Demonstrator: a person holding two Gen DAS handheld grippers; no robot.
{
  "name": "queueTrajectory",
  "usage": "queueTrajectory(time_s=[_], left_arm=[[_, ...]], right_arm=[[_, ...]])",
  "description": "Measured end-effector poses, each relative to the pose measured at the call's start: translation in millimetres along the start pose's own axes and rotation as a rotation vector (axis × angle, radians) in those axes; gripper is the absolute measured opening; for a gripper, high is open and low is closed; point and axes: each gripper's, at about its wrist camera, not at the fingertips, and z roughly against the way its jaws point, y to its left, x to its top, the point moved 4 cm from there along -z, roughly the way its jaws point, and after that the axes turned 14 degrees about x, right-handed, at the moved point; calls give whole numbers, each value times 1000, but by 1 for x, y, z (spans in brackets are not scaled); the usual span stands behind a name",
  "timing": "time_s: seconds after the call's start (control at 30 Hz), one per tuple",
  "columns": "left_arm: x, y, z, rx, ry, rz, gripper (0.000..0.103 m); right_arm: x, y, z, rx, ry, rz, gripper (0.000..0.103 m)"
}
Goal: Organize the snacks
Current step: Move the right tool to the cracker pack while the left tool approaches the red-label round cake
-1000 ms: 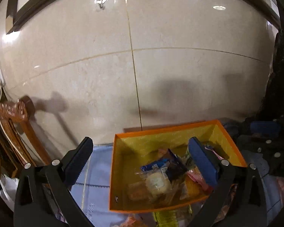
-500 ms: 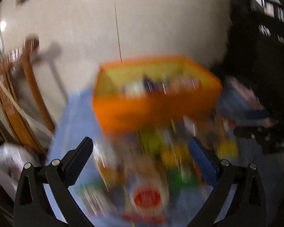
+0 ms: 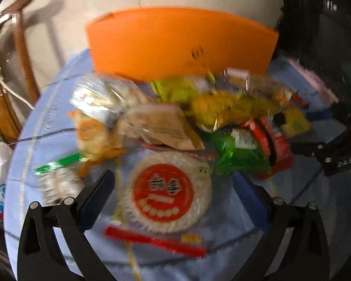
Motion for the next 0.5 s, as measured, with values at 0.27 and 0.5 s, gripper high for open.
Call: queueTrajectory(time_s=[0.27, 0.5], left_arm=[[0, -12, 9, -5, -4, -37, 70], [-9, 6, 49, -41, -60, 51, 70]], right_arm=[[-1, -12, 4, 19, -53, -134, 43], [-18, -13, 24, 57, -93, -167, 27]])
